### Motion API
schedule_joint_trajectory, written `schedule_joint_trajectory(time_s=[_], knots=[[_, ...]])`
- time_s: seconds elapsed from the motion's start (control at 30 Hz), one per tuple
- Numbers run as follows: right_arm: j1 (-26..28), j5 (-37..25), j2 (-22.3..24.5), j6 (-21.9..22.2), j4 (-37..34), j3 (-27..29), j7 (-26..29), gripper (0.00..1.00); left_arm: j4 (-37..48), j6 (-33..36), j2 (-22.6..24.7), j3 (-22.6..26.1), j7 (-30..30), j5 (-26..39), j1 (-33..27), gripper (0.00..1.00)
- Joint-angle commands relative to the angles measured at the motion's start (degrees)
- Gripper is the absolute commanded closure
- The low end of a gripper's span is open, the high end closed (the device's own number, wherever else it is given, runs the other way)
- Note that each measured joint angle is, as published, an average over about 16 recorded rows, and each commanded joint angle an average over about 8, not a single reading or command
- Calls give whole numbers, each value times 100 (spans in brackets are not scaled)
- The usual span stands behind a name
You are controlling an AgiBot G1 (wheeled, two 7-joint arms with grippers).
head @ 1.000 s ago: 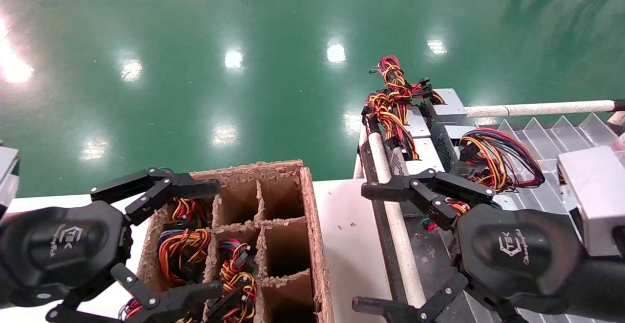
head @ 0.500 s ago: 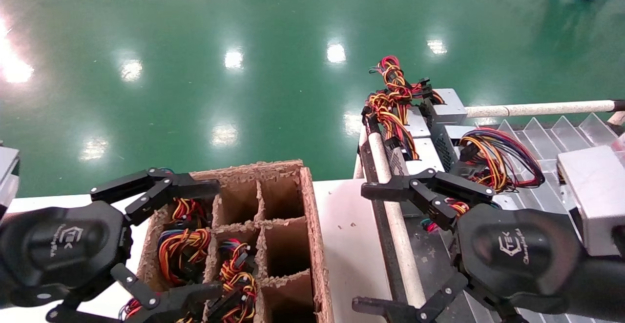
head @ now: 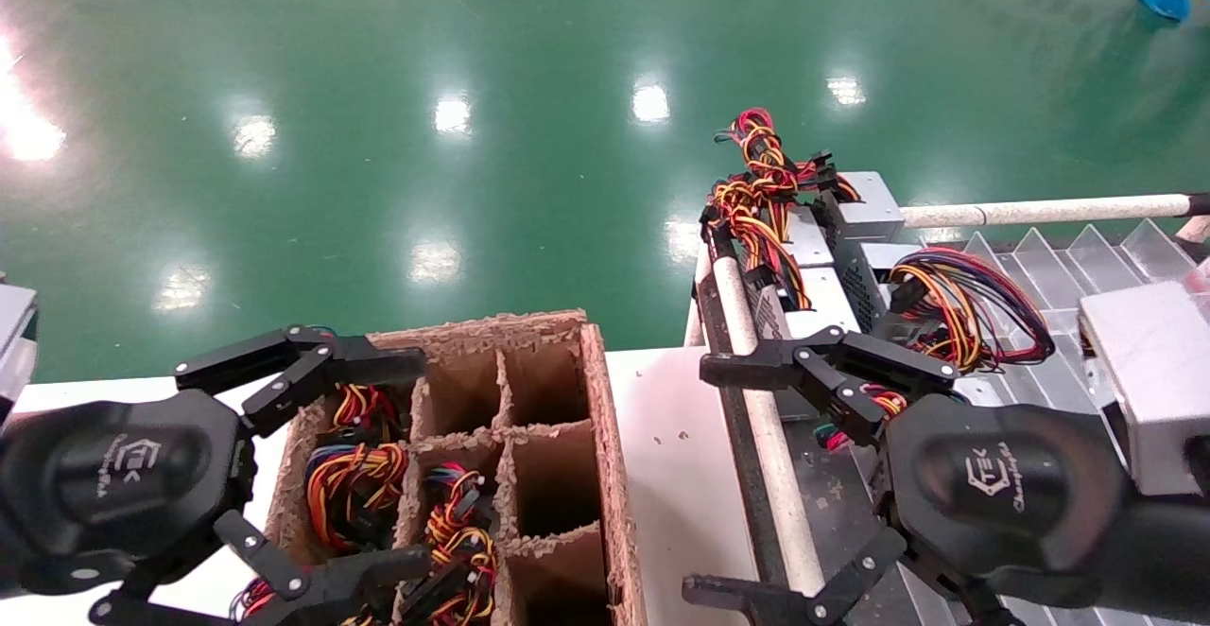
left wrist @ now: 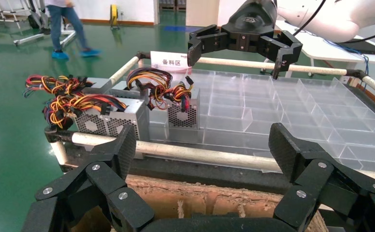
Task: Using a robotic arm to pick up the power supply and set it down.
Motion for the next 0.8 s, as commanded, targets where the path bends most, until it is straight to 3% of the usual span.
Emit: schedule_joint_trajectory(time_s=[0.03, 0.8], knots=[[1, 0, 0, 0, -1, -1, 0, 0, 0, 0, 0, 0, 0, 0, 0, 0], [6, 0, 0, 0, -1, -5, -1, 0, 0, 0, 0, 0, 0, 0, 0, 0]])
